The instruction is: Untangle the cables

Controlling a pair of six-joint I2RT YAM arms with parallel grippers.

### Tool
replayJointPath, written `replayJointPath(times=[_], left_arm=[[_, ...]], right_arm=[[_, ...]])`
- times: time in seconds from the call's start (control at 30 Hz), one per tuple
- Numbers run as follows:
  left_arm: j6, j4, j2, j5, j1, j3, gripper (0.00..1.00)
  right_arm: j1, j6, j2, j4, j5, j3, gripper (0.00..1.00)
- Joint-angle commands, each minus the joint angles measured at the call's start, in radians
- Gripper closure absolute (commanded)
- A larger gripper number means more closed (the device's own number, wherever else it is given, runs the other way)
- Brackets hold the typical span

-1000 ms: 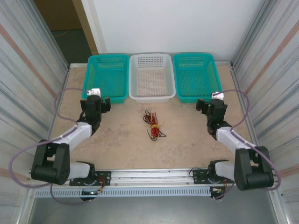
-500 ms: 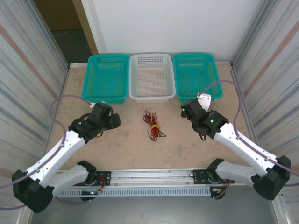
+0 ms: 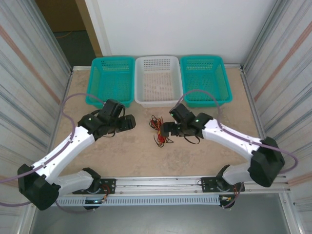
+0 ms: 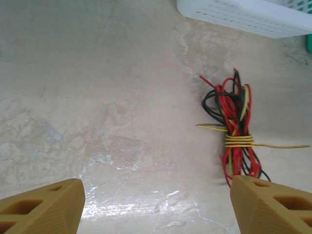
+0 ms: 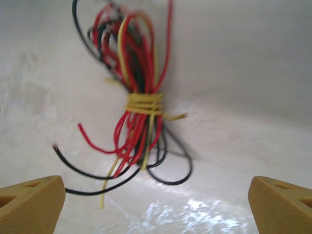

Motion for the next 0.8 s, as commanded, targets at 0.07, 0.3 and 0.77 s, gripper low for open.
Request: replayJointPath(times=[0.07,0.3,0.77], left_arm=[[-0.025,-0.025,-0.014,0.041,0.003,0.059,0.21],[-0.060,0.019,-0.049,0.076,0.003,0.016,0.20],[-0.072,0.073,-0.090,0.097,0.003,-0.033,0.19]], right_arm=[[0.001,0.008,0.143,-0.020,-0.148,0.051,0.11],[0.018,0.066,0.269,0.044,-0.228,0.099,0.19],[0.002,0.141,0.423,-0.068,-0.146,0.179,0.62]])
